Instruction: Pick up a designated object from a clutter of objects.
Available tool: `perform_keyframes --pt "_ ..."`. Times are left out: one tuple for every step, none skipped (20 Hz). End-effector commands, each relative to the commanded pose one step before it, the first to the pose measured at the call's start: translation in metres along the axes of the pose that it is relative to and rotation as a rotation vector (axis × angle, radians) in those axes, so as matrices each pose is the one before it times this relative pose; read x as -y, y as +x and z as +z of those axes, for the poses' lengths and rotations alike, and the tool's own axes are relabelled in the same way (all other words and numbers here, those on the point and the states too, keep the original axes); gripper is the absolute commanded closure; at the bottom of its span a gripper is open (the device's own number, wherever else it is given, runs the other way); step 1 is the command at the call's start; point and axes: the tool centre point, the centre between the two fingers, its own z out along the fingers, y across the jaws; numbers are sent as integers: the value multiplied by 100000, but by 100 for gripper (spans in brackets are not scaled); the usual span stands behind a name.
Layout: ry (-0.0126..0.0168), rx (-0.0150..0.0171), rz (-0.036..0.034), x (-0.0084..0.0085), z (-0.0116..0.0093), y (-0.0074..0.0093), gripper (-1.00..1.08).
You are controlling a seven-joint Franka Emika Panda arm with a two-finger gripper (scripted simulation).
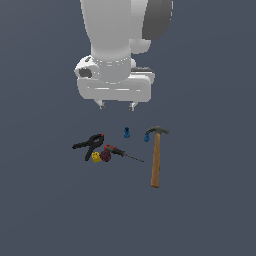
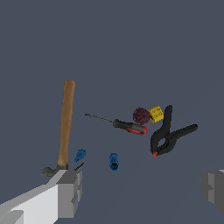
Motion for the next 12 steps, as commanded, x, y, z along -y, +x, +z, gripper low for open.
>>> perform_keyframes --pt "268 232 835 -200 21 -65 -92" --pt "-84 -55 -316 85 -29 8 -92" --pt "-50 -20 -233 58 -62 -11 -92" --pt "-9 4 -68 21 -27 -8 -92" --pt "23 7 117 -31 29 5 -92" --pt "45 8 245 -62 86 21 -92" --pt "58 4 340 -78 140 36 -92" --pt "75 1 457 -107 193 51 -92" --pt "90 -1 567 -129 248 65 -92" --pt "106 -4 689 -159 302 78 -92" --pt "119 -5 805 -186 354 90 -92" --pt "133 -6 927 -216 405 100 -92"
